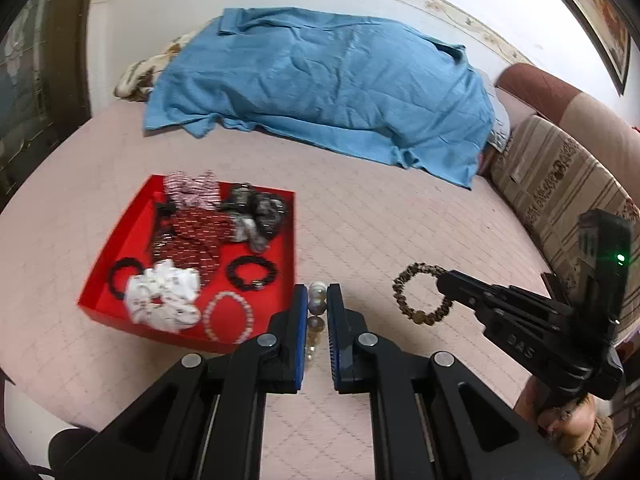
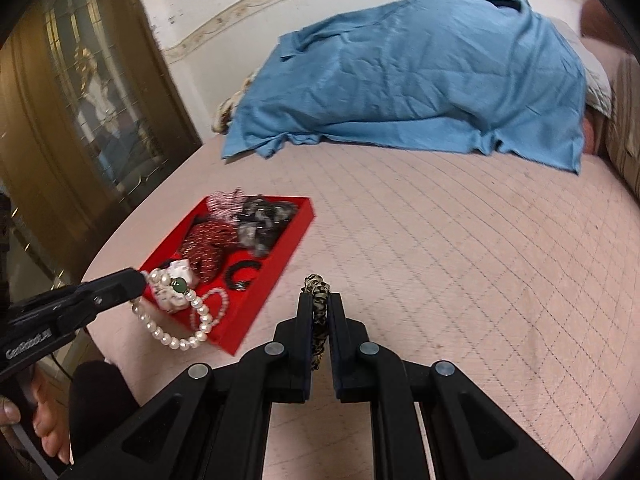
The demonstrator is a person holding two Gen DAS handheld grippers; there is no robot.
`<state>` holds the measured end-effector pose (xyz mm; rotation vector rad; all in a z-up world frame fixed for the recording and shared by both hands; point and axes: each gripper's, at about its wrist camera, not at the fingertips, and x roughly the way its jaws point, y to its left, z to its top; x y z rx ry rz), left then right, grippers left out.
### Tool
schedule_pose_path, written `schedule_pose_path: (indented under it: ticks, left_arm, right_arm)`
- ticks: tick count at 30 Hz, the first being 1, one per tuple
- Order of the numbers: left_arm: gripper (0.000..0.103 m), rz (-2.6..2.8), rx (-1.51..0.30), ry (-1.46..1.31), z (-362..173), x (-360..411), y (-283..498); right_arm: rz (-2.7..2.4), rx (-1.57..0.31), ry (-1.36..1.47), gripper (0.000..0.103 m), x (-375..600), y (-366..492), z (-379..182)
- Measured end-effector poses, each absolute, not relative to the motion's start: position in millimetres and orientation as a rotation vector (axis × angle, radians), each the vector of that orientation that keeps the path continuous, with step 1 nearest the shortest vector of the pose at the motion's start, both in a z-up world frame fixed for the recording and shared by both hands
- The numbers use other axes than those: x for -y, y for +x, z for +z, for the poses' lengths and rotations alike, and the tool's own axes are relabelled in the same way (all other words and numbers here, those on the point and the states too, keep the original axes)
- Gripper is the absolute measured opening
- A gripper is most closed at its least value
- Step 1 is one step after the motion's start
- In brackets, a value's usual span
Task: Organize jewelry
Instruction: 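Carry the pearl and gold chain bracelets into the red tray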
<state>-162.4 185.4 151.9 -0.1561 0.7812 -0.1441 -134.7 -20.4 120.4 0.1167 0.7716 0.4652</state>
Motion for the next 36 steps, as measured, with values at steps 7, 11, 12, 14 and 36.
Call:
schedule_pose_path:
  ticks: [7,11,12,14,36]
  left_arm:
    - [0.009,-0.072,-0.749,-0.141,158.4,-213.5,-168.4]
    - [0.009,-0.057,-0.739,-0.146,161.9,-228.5,-164.7]
    - [0.009,-0.054,-0.738,-0.144,162.4,-230.5,-164.2]
    - [0.009,-0.046,-0.733,-0.139,163.8,-236.1,-159.5]
    - [0.009,0.063,-0.681,-0.037,151.4,-269.8,-94.4]
  right_arm:
    - [0.508,-0.769,0.042,0.008,-14.7,-146.1,130.6]
    - [0.531,-0.769,0.017,0.008,-31.8,-149.2,134.3]
    - [0.537,-0.773,0.017,0.008,-35.8,-148.9,135.1]
    - [0.544,-0.777,0.016,0.008,-42.1,-147.7,137.1]
    - [0.549,-0.775,-0.048,0.009,-101.4,-122.2,143.4]
